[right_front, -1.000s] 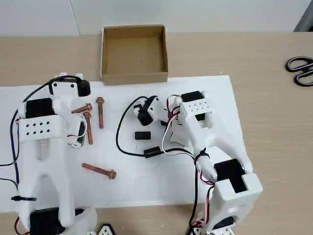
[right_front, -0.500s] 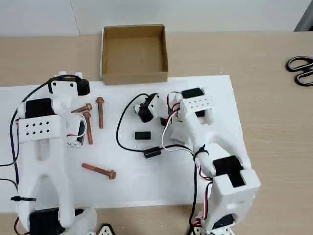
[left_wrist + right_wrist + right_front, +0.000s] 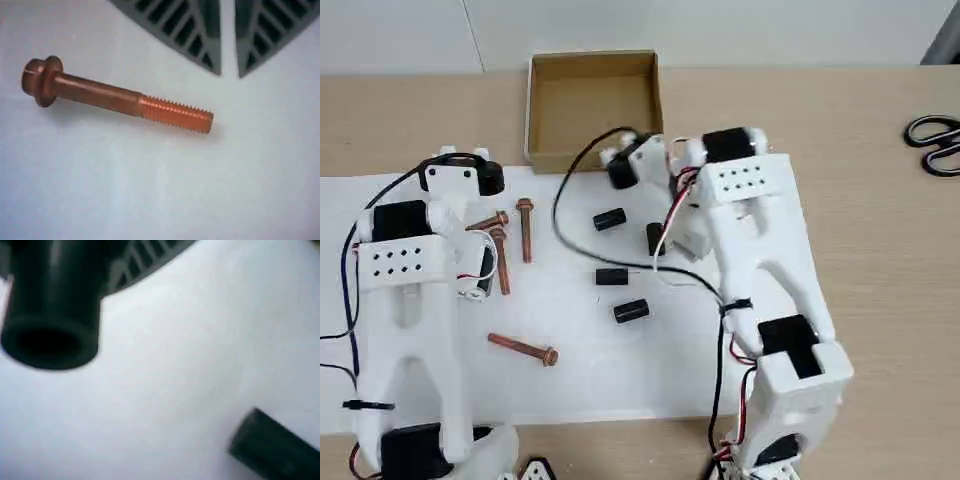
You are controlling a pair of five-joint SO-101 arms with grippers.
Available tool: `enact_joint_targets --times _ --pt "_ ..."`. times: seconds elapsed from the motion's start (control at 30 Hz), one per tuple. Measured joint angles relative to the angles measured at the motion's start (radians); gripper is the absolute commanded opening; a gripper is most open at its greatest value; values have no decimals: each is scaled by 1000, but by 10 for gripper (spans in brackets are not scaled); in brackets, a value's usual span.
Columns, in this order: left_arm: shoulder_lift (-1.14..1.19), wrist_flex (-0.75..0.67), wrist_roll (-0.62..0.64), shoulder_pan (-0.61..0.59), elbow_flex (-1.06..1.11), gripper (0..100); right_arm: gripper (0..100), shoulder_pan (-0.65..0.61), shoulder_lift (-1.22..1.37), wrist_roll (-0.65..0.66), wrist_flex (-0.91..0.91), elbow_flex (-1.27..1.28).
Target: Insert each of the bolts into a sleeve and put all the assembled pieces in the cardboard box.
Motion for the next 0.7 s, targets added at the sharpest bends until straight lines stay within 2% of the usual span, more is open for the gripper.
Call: enact_joint_targets --times 0.2,0.4,0.5,0.7 --pt "38 0 48 -25 0 11 5 160 -46 -123 15 31" --pt "258 3 129 -187 -61 8 4 298 -284 -141 17 219" --pt "351 11 250 -232 -146 7 4 365 -402 -141 17 313" --pt "413 11 568 -238 -187 7 4 465 -559 -141 17 485"
